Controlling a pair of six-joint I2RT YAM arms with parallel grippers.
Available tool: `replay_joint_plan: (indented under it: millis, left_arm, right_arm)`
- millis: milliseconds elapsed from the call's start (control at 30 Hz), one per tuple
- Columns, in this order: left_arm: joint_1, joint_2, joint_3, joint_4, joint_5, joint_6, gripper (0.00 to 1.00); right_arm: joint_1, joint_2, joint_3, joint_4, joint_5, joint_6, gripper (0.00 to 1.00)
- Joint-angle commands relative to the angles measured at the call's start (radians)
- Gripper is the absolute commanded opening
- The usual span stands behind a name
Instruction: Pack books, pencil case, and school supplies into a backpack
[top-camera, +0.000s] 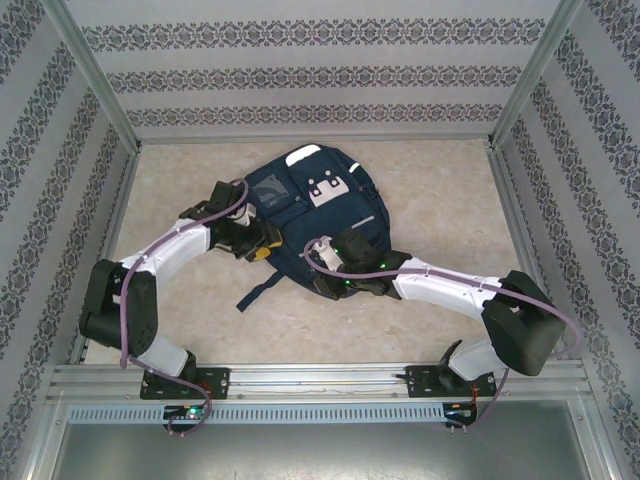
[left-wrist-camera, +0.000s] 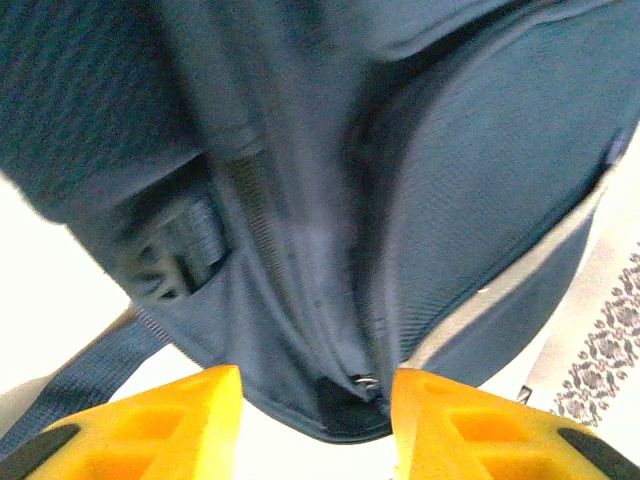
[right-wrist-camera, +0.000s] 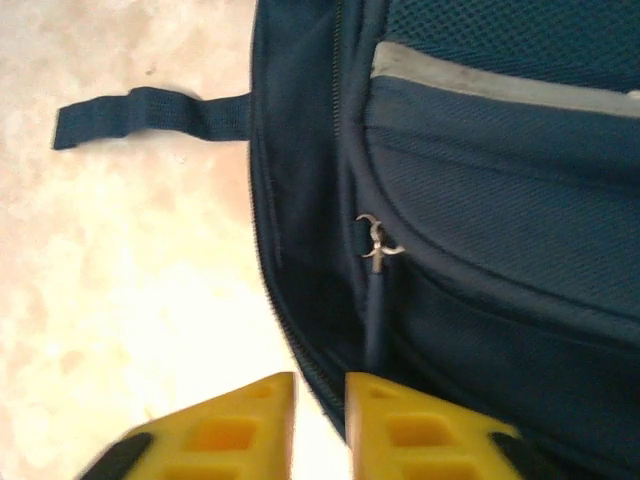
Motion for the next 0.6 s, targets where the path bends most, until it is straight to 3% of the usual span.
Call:
replay_joint_plan:
  millis: [0,267,367,500,567]
  left_arm:
    - [-0.051,-0.049,-0.049,0.134,-0.096,-0.171,0.49]
    - [-0.109,-0.048,-0.081,0.220,-0.207,-0.308,0.53]
    - [-0.128,-0.032,-0.099,0.265,-0.220,-0.352,0.53]
    - [-0.162,-0.015,-0.125,0.332,-0.239,-0.412,0.52]
    - [-0.180,-0.004,-0.124,0.333,-0.255,-0.419,0.54]
  right_arm:
    - [-0.019,0.008,0.028,-0.035,-0.057,0.012,0.32]
    - [0.005,0.100,0.103,-0.051,0.010,0.100,0.46]
    - [0.027,0.140,0.129,-0.068,0.077,0.122,0.46]
    - [0.041,0.183,0.157,-0.108,0.175,0.158,0.38]
    - [0.053,0.191,0.174,-0.136,0.212,0.167,0.23]
